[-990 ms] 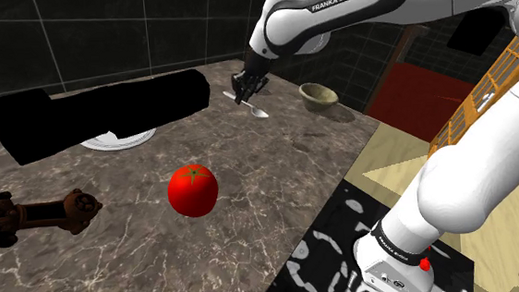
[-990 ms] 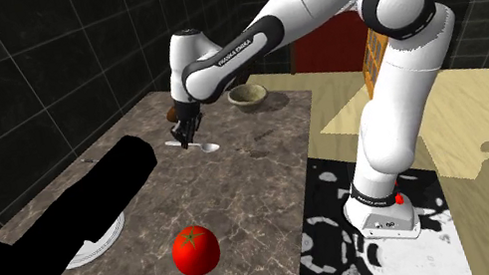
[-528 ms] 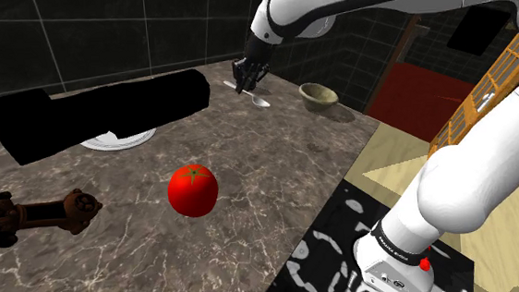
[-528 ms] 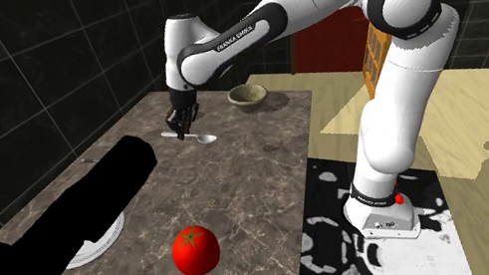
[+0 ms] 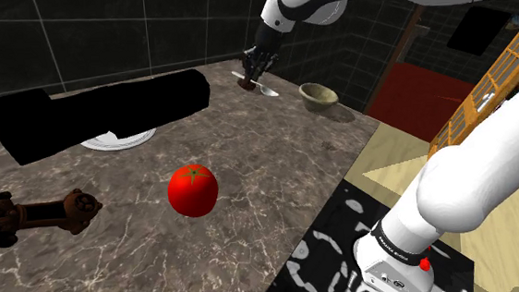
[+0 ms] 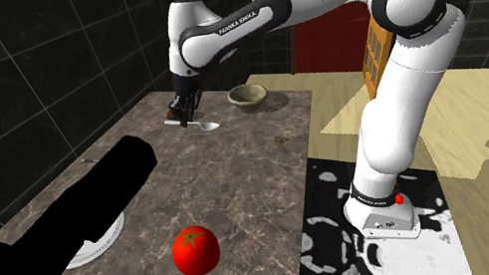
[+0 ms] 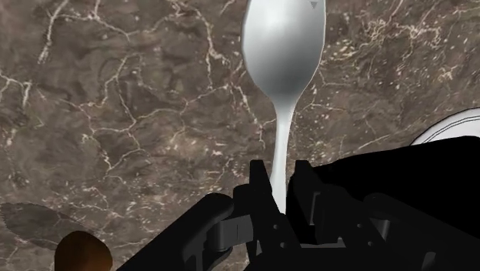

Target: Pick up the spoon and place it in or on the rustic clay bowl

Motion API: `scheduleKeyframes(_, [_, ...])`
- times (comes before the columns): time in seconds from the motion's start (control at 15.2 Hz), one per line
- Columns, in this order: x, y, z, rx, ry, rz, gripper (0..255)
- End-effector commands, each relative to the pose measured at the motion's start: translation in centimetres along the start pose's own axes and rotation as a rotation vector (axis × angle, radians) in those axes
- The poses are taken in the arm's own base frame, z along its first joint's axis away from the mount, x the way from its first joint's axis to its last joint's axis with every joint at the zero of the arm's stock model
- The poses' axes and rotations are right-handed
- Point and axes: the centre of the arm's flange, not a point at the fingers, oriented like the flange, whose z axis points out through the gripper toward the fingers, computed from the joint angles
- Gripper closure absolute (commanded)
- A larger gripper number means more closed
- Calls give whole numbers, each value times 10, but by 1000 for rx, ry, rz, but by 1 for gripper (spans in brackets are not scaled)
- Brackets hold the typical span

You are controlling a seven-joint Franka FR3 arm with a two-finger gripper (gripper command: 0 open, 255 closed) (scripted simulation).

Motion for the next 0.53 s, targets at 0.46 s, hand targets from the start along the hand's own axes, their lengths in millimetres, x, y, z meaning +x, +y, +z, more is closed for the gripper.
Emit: scheduleKeyframes(0.46, [5, 116, -18, 0, 0, -1, 255])
